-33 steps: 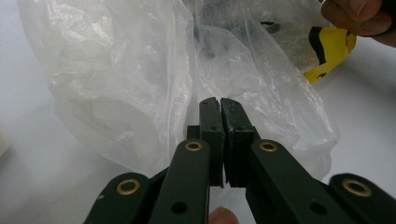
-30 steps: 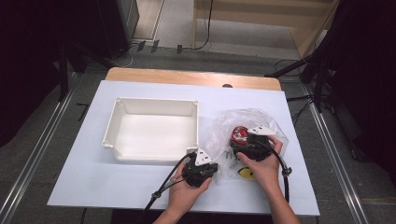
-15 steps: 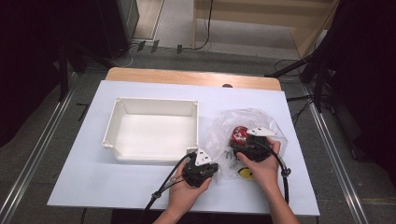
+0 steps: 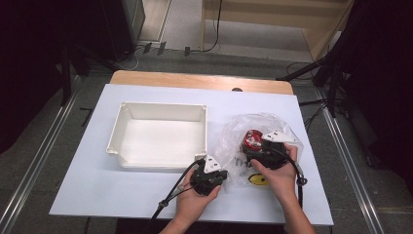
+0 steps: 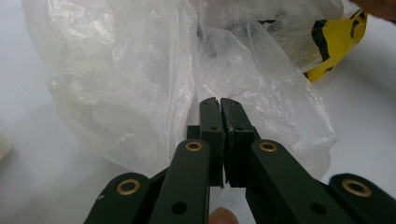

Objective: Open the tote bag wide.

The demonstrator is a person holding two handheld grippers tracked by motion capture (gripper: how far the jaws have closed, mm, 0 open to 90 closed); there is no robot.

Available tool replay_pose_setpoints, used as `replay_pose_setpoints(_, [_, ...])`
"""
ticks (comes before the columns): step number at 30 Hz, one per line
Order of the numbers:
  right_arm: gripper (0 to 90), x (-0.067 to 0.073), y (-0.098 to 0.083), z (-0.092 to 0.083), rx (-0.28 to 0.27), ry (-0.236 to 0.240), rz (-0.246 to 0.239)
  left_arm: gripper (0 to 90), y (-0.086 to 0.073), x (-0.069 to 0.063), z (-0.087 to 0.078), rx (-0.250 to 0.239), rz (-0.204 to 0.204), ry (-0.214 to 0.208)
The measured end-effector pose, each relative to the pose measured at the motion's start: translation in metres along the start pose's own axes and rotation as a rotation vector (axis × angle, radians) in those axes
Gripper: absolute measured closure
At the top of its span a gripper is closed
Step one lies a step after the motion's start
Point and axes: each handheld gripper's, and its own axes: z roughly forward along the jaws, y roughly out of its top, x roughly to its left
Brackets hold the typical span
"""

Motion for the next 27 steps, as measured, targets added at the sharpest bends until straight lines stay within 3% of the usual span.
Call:
replay_pose_setpoints(20, [26.2,0.009,0.028,-0.037,-0.049,0.028,-0.057,89.6,0.001,0.000,0.001,0.000,-0.006,0.017])
replay_pose_setpoints(27, [26.2,0.008,0.024,-0.040,-0.047,0.035,-0.059,89.6,0.001,-0.001,0.002,0.005,-0.005,0.023])
